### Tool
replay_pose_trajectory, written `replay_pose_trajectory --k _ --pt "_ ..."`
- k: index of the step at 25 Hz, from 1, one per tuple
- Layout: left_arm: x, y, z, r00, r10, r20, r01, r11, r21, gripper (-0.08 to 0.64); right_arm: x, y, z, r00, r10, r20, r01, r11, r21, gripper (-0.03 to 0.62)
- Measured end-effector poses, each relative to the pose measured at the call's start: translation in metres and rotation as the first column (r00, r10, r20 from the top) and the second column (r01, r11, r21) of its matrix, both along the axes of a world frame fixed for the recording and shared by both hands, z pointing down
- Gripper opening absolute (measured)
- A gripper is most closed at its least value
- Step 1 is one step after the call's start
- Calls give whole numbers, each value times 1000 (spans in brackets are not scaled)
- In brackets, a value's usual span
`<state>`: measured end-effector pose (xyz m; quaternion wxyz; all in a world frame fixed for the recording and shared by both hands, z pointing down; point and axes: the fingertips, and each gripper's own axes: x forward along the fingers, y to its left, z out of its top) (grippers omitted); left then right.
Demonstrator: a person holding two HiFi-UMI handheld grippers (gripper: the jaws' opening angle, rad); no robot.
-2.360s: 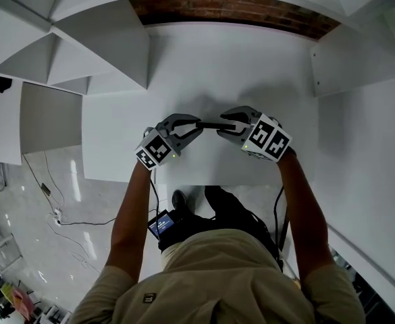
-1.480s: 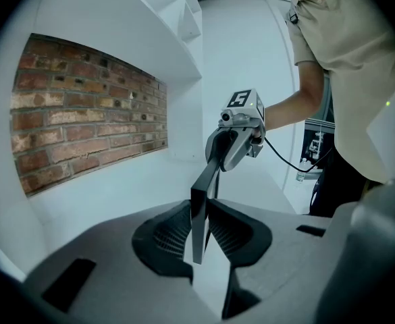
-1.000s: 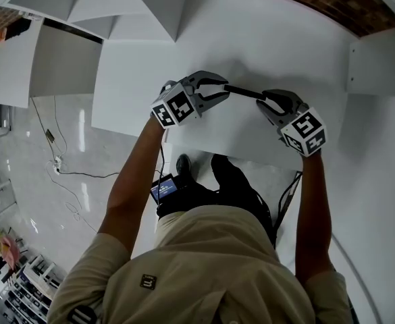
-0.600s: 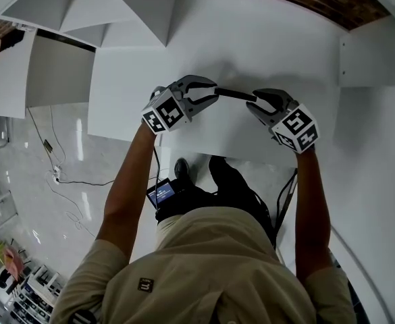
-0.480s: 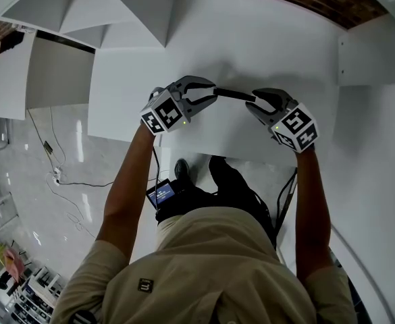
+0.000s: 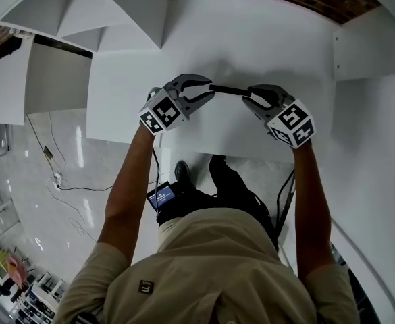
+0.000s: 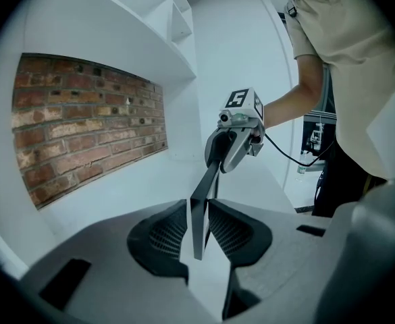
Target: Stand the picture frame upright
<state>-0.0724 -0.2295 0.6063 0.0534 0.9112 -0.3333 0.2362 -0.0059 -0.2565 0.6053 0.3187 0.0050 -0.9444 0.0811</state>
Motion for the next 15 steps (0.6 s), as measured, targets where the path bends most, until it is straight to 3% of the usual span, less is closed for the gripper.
replay_pose_trajectory --k 15 --pt "0 -3 -3 1000 19 12 -19 1000 4 83 -5 -5 -1 1000 -24 -12 24 1000 0 121"
